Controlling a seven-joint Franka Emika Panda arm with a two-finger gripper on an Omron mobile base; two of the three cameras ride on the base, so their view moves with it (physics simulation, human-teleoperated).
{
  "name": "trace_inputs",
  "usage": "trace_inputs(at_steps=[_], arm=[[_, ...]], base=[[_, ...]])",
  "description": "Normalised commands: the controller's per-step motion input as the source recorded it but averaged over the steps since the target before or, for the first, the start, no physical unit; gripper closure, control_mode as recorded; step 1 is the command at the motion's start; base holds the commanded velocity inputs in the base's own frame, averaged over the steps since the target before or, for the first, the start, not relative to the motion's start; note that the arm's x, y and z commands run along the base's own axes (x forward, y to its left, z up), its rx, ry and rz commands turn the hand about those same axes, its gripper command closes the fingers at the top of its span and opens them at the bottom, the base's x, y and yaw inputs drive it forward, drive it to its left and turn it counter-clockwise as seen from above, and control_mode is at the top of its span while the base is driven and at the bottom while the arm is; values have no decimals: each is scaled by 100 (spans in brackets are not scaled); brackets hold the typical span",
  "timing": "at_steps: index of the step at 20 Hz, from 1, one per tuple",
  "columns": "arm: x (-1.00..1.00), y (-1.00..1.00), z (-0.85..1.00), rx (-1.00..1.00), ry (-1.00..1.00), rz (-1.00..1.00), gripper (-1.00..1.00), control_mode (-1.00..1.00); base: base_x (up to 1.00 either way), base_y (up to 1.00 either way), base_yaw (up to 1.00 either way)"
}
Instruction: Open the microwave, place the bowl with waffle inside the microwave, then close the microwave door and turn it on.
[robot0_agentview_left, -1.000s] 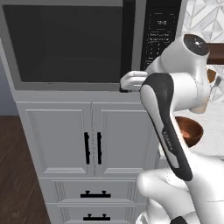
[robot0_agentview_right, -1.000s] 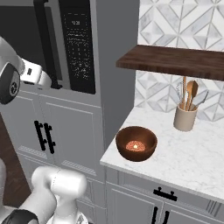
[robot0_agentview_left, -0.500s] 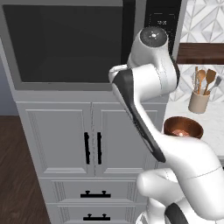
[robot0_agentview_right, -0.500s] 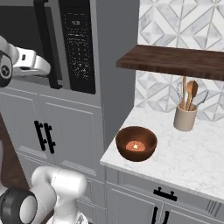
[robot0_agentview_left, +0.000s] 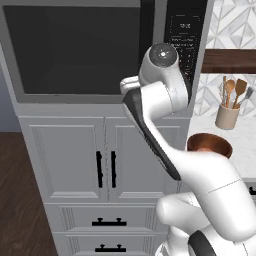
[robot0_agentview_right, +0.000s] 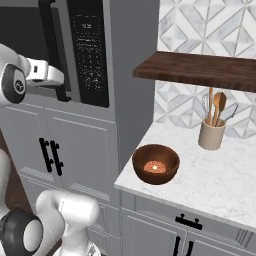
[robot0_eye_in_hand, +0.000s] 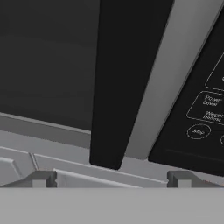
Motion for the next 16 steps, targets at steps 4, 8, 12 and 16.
trace_inputs(at_steps=[4,8,12,16], arm=[[39,0,-14,-1,0,0,-100,-100],[31,-7,-15,0,0,0,-100,-100],[19,-8,-23,-1,0,0,-100,-100],[34,0,-21,-1,-1,0,-100,-100]], base=[[0,0,0],[0,0,0],[0,0,0],[0,0,0]])
